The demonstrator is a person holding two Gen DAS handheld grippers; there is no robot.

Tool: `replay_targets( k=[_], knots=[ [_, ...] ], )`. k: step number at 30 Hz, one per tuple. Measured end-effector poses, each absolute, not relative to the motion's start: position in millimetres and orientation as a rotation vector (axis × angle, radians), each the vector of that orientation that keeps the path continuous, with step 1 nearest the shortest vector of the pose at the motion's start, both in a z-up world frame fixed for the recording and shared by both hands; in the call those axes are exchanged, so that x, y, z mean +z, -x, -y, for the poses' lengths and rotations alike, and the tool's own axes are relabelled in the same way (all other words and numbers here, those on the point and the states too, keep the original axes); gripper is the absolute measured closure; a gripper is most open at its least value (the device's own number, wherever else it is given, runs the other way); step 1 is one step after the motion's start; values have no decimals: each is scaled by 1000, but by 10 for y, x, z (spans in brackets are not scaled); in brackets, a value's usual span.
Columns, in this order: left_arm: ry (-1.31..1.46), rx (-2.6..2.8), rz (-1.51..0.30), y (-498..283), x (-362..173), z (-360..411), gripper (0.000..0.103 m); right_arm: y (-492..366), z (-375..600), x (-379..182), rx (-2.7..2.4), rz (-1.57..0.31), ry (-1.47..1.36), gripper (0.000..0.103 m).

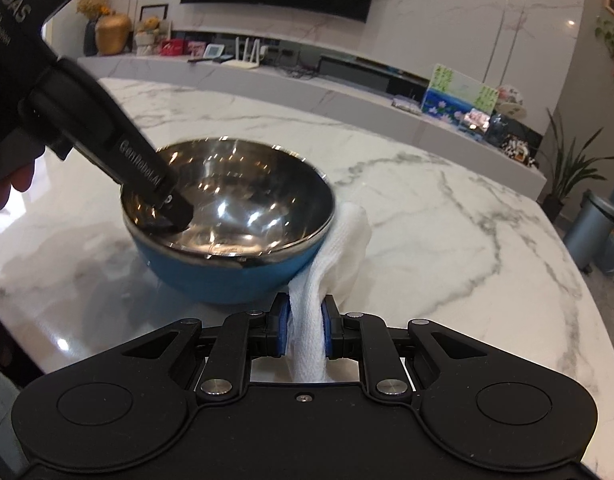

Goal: Clean bowl
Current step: 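Press the towel along the outer wall while the left gripper holds the rim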

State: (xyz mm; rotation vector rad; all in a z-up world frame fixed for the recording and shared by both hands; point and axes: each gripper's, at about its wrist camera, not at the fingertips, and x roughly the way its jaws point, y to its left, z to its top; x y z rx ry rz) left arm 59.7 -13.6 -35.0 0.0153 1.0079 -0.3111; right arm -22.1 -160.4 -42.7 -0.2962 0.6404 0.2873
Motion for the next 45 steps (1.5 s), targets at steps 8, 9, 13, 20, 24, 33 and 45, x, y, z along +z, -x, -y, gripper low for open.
replay_targets(
  k=[8, 9, 13, 20, 24, 33, 45],
  knots=[
    [167, -264, -1088, -544, -366, -17, 56, 204, 1591, -447, 284, -652, 293, 88],
    [164, -262, -1087, -544, -364, -15, 56, 207, 1589, -446, 285, -650, 295, 88],
    [113, -280, -1066, -532, -347, 39, 66, 199, 1597, -436, 279, -643, 293, 88],
    [22, -305, -1046, -534, -331, 117, 82, 212, 1681, -365, 210, -586, 271, 88],
    [-23, -315, -1033, -567, -312, 149, 88, 224, 1746, -310, 196, -538, 245, 88],
    [-44, -321, -1021, -587, -297, 160, 88, 190, 1716, -362, 233, -578, 257, 88],
    [2, -303, -1027, -580, -307, 151, 83, 189, 1611, -472, 284, -657, 300, 88]
  ],
)
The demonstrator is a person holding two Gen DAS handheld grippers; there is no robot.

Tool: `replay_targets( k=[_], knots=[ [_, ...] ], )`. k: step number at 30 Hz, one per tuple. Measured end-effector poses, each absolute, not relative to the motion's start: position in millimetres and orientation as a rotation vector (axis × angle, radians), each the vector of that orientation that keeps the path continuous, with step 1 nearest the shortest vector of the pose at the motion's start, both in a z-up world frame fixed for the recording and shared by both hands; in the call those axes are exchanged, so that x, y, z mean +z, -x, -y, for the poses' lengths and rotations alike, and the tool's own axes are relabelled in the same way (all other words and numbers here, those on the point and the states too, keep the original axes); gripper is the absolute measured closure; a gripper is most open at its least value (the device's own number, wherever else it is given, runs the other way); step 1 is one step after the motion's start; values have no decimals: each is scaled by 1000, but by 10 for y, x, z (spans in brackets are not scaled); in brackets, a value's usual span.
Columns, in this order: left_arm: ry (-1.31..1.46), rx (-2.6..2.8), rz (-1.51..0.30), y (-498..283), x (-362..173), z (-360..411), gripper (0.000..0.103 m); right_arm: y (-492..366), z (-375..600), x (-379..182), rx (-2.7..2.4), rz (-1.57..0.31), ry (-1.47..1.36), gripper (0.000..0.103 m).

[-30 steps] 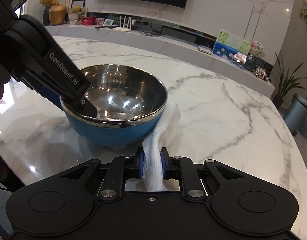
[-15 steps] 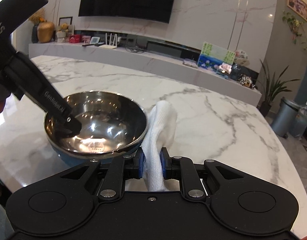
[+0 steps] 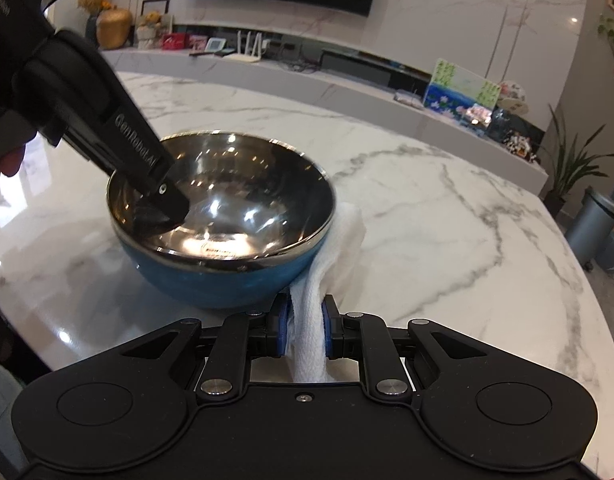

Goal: Clean bowl
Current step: 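Press the towel along the outer wall while the left gripper holds the rim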

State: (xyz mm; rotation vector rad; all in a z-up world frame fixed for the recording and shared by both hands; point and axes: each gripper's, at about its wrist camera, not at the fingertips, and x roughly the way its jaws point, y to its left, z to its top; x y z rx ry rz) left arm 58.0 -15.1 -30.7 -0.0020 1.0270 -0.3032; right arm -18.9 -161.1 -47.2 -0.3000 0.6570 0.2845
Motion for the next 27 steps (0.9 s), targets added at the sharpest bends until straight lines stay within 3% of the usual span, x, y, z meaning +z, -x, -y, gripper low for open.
replay_targets(
  k=[1, 3, 10, 13, 15, 19, 27],
  knots=[
    [9, -302, -1030, -575, -308, 147, 79, 187, 1609, -477, 286, -661, 301, 88],
    [38, -290, -1043, -565, -313, 131, 60, 184, 1604, -488, 290, -669, 302, 88],
    [86, -281, -1068, -499, -310, 121, 57, 184, 1651, -446, 247, -637, 298, 88],
    [85, -280, -1066, -486, -309, 121, 63, 197, 1693, -397, 217, -602, 292, 88],
    [76, -285, -1060, -495, -307, 128, 74, 216, 1711, -363, 201, -577, 294, 88],
    [37, -291, -1037, -544, -303, 141, 86, 228, 1732, -329, 190, -553, 298, 88],
    [-17, -275, -996, -693, -243, 165, 90, 236, 1682, -329, 212, -545, 320, 88]
  ],
)
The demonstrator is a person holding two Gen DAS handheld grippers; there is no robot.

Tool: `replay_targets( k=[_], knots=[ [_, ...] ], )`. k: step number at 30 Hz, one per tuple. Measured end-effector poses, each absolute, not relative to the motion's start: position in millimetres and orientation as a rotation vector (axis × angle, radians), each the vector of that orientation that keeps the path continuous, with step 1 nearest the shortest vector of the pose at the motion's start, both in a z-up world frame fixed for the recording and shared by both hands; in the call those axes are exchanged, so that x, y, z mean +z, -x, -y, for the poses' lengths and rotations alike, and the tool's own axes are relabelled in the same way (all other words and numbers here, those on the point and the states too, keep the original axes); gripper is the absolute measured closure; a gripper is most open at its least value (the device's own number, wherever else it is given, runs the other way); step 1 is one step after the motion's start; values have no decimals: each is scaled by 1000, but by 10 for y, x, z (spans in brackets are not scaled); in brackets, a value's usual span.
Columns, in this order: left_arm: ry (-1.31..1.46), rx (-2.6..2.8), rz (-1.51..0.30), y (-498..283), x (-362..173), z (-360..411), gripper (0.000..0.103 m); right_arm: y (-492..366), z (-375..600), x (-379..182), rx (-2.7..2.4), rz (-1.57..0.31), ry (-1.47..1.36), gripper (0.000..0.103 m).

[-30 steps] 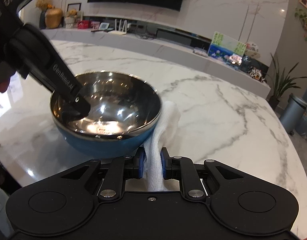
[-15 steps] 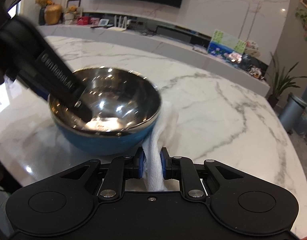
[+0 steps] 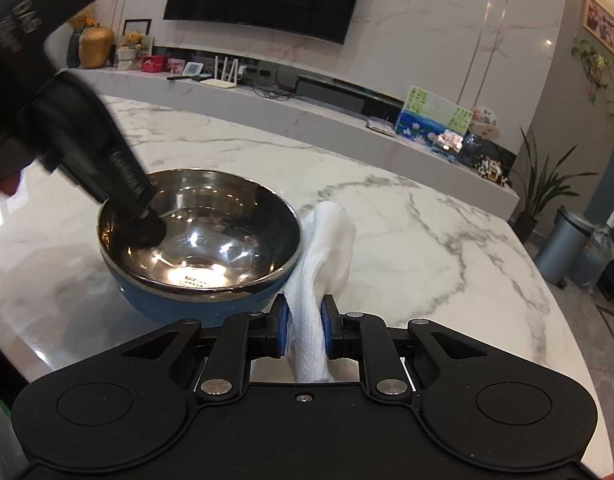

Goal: Clean bowl
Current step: 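Press the towel along the outer wall while the left gripper holds the rim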

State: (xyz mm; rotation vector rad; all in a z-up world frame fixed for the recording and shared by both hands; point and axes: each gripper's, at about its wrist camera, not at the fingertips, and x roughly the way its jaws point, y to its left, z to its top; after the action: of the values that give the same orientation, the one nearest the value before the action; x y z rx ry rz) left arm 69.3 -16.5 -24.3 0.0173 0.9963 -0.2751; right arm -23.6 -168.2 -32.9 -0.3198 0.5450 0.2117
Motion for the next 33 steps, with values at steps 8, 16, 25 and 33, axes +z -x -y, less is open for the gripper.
replay_targets(
  k=[8, 16, 25, 33],
  knots=[
    [20, -257, -1007, -678, -249, 130, 87, 211, 1627, -391, 251, -582, 338, 88],
    [95, -227, -1070, -588, -313, 43, 69, 162, 1566, -481, 299, -650, 347, 88],
    [83, -240, -1091, -555, -342, 63, 72, 183, 1554, -493, 306, -660, 349, 88],
    [49, -253, -1071, -636, -283, 68, 90, 174, 1626, -421, 240, -616, 323, 88]
  ],
)
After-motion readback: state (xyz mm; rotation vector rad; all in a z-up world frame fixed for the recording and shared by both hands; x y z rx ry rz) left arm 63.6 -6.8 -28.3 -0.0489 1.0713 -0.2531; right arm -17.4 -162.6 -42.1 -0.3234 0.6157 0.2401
